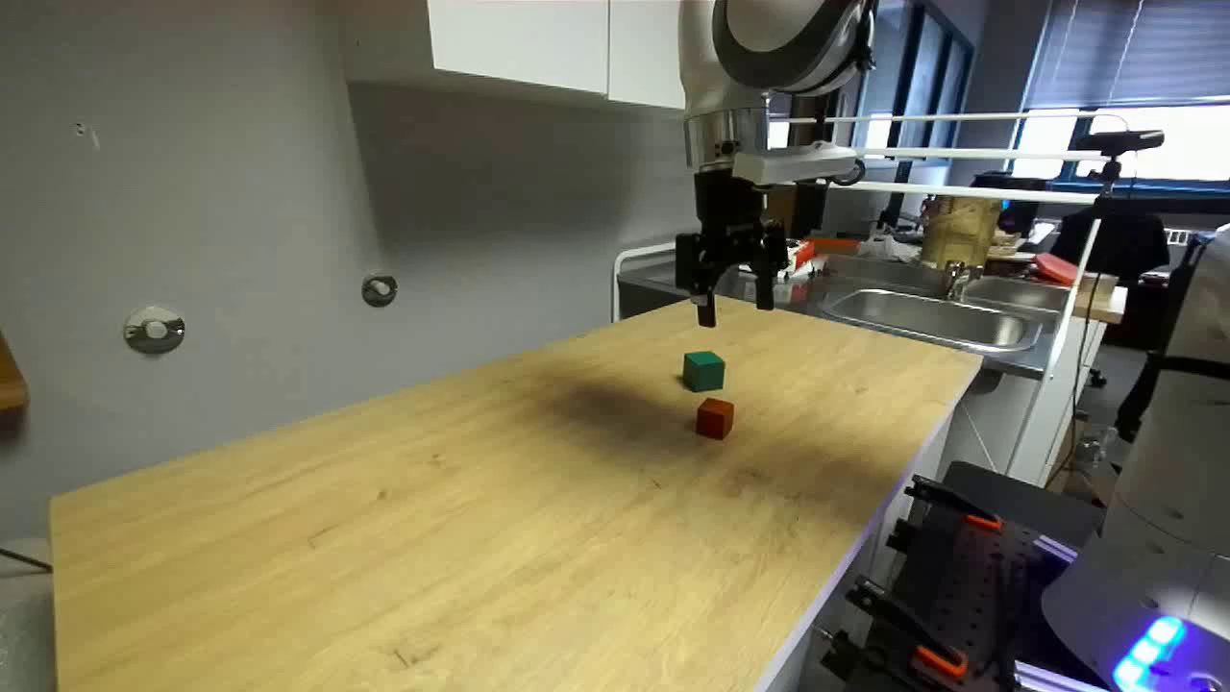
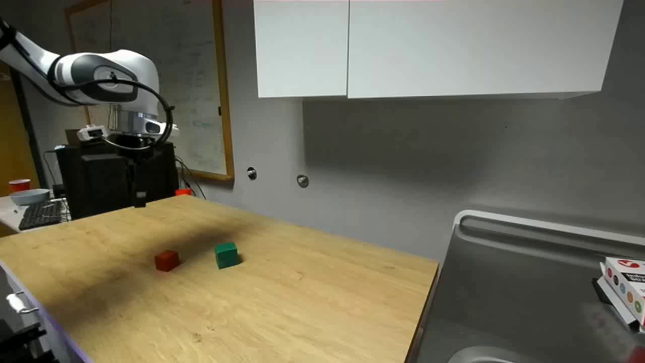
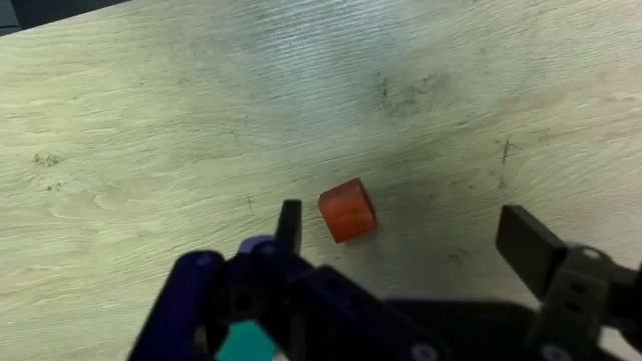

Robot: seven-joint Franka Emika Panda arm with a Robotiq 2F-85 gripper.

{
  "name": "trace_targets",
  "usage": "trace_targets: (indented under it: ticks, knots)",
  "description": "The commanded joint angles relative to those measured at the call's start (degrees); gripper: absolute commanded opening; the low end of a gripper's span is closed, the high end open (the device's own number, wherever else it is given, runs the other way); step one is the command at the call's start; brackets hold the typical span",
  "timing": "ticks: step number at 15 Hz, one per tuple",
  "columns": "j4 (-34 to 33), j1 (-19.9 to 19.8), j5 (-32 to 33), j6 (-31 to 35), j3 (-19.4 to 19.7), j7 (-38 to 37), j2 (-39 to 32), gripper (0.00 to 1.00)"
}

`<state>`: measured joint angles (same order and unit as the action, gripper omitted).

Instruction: Put the orange cube on top of the green cube

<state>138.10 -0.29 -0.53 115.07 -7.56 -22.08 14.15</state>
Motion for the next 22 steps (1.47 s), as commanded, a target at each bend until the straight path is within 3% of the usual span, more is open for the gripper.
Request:
trace_targets:
  ticks: [1,13,22]
  knots:
    - [-0.07,0.64,0.16,-0.06,0.63,-0.11,-0.05,1.00]
    - [1.21,0.11,-0.26,2.55,1.73,0.24,-0.72,1.00]
    - [5.99,-0.74,-3.06,17.77,6.66,6.55,-7.74,1.00]
